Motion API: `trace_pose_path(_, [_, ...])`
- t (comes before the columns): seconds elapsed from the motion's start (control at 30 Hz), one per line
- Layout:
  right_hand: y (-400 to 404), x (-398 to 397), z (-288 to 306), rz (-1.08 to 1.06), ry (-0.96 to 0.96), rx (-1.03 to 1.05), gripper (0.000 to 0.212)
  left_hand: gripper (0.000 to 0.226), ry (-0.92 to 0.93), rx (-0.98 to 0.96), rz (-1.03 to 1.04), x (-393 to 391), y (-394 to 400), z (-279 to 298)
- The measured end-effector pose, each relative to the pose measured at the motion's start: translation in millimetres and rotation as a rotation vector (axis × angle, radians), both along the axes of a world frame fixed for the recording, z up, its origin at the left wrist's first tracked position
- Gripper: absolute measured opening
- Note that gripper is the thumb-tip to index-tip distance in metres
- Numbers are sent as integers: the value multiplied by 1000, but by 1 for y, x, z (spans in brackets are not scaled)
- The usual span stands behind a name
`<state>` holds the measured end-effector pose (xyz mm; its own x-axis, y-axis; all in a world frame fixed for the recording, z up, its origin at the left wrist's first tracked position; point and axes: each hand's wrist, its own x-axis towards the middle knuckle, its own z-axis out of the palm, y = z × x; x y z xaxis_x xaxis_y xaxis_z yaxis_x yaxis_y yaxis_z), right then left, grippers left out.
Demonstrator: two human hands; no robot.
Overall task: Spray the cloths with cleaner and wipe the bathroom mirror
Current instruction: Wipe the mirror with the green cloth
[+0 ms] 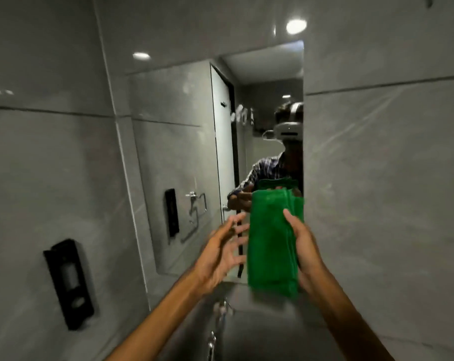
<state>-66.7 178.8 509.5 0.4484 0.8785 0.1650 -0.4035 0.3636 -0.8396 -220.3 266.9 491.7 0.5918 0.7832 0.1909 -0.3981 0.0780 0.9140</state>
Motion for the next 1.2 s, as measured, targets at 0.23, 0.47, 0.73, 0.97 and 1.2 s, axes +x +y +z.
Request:
trace_pose_path(0.23, [81, -16, 98, -788, -838, 381, 54, 66, 517, 1065, 882, -96, 129, 47])
trace_pose_path(0.47, [157, 24, 106, -1341, -1714, 99, 88, 83, 806, 1341, 1191, -127, 242, 68])
trace_pose_path(0.73, [212, -58, 178, -1557, -1059, -55, 80, 82, 812, 1385, 1250, -111, 293, 65])
trace_pose_path(0.97, [223, -54, 98, -1169, -2341, 317, 92, 83, 744, 1403, 1256, -115, 274, 65])
trace_pose_path(1.2, [205, -41, 171, -1538, -1443, -28, 84, 84, 775, 1376, 1246, -115, 266, 68])
